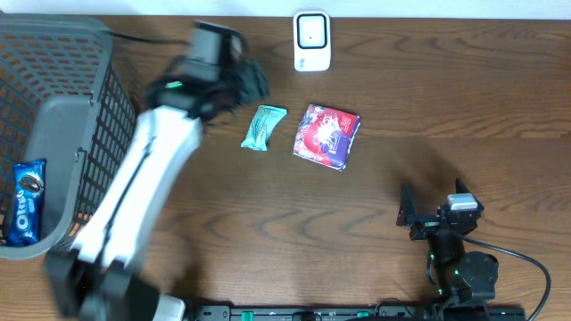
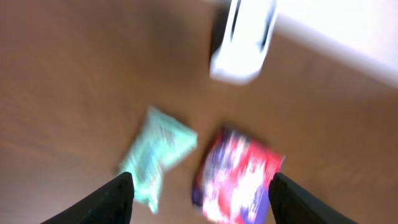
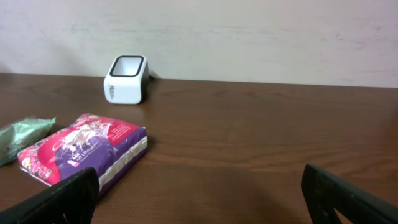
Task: Scan the item barcode
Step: 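Reach the left gripper into the basket and grasp the small orange box, then carry the orange box out and set it below the pink package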
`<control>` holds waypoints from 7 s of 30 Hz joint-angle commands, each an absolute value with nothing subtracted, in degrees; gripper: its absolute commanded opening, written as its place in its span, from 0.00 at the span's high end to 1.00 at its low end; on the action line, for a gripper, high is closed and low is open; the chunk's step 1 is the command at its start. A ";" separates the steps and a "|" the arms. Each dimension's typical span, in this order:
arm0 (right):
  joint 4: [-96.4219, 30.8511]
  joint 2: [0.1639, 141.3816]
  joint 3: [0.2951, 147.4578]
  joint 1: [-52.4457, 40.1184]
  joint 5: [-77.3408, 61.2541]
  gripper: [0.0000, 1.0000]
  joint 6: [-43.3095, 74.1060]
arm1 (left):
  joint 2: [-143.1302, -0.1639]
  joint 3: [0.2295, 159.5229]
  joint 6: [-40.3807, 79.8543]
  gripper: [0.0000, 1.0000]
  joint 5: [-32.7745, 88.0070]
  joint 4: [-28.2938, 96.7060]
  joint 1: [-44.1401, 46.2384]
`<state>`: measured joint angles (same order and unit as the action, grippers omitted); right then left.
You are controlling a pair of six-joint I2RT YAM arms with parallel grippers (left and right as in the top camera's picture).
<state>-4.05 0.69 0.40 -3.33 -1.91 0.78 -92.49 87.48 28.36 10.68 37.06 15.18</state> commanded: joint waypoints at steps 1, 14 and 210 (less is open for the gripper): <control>-4.27 0.38 0.34 -2.81 -1.83 0.01 0.14 | -81.62 89.08 23.99 0.30 -8.78 37.06 8.21; -4.27 0.38 0.34 -2.81 -1.85 0.01 0.14 | -79.59 87.53 32.97 0.30 -29.95 51.79 -22.68; -4.27 0.38 0.34 -2.81 -1.83 0.01 0.14 | -108.51 93.69 26.72 0.23 16.21 41.32 24.71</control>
